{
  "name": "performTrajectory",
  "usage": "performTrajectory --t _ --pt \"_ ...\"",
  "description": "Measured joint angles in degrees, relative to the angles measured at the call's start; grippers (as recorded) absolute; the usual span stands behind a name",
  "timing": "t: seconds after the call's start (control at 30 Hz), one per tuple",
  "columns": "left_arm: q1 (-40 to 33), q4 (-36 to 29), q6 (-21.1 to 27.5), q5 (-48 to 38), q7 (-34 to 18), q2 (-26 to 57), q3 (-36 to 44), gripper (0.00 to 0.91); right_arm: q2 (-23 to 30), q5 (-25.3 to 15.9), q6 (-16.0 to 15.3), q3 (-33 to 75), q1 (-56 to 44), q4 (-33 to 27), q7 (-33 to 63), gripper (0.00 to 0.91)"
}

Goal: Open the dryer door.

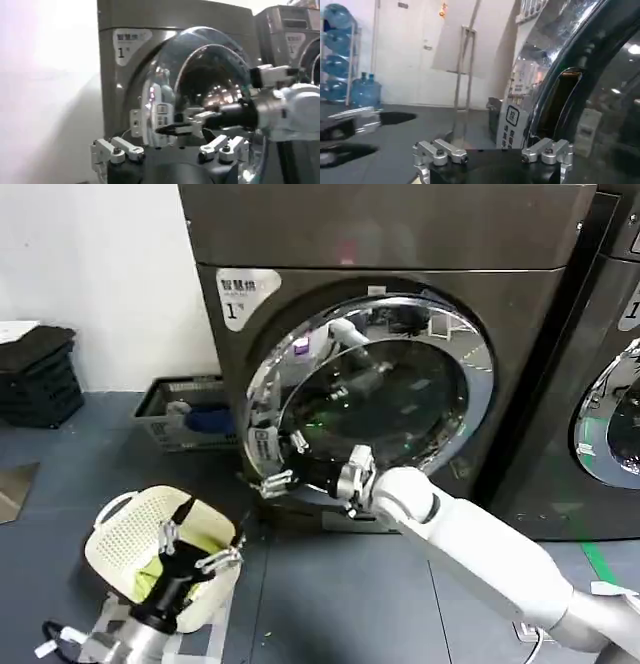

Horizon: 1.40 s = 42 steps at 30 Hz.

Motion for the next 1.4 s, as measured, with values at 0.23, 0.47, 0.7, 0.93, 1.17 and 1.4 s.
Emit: performTrajectory --t 0.23,0.47,0.7,0.93,1.17,1.4 --pt "-1.8 1.8 0.4 -3.8 1.3 2.1 -4.4 0.907 -3.2 0.1 0.0 1.8 -2.7 4.3 -2.5 0.907" --pt "-5.0 4.7 1.9 -7.2 1.9 6.3 -7.0 0.907 -6.9 0.1 0.5 4.6 -5.9 8.9 -5.8 0.907" --pt "-10.7 9.1 3.1 -8.2 1.9 11.3 -5.4 0.907 -10.1 0.0 0.7 7.5 -8.5 12.0 -10.2 0.907" --pt "-16.8 13.5 3.1 -7.8 2.2 16.0 -1.3 0.907 -12.6 -0.1 1.7 10.7 -11.2 13.8 -14.7 0.907" --pt "-24.2 18.1 3.3 -7.9 3.0 20.2 5.0 0.907 -15.5 -0.2 3.4 14.7 -14.7 14.8 -21.5 0.907" --pt "-30.5 21.5 3.3 -7.5 3.1 22.5 12.4 0.907 -18.1 1.5 5.0 20.7 -19.3 15.1 -28.9 0.907"
